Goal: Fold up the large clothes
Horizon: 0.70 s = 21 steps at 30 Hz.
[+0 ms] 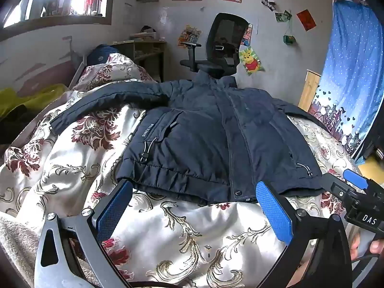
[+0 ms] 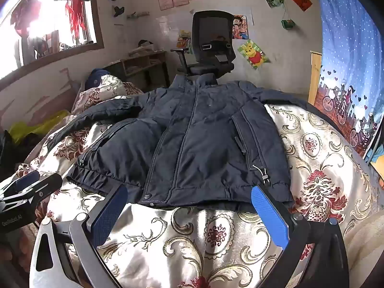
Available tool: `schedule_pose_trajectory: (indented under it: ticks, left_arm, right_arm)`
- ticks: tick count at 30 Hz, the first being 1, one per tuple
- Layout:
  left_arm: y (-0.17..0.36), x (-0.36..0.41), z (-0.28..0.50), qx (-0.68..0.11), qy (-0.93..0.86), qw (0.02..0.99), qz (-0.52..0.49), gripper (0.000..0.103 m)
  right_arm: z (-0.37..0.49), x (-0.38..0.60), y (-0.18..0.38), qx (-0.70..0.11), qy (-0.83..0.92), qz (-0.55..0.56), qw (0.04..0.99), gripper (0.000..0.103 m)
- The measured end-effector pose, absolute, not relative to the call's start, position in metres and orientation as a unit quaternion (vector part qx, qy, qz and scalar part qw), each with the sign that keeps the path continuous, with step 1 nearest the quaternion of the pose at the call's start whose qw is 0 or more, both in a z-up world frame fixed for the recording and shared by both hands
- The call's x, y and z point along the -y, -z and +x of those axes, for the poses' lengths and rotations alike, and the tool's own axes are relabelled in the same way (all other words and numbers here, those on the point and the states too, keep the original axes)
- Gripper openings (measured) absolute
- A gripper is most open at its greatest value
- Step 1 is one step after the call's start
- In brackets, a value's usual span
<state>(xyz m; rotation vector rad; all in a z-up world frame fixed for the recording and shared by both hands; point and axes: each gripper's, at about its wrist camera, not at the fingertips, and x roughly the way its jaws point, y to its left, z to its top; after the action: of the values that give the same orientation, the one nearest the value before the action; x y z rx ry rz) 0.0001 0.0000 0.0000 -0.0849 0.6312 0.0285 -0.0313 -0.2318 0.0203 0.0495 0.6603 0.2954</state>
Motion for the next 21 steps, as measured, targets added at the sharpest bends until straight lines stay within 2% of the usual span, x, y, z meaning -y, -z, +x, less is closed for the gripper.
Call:
schedule_pose_trajectory:
  ticks: [21]
  left_arm:
    - [0.0003, -0.0008, 0.0005, -0.312, -0.013, 0.949, -0.042, 0.101]
  right_arm:
    - [-0.0318, 0.2328, -0.0202, -0.324, -0.144, 0.024, 0.935, 0.103]
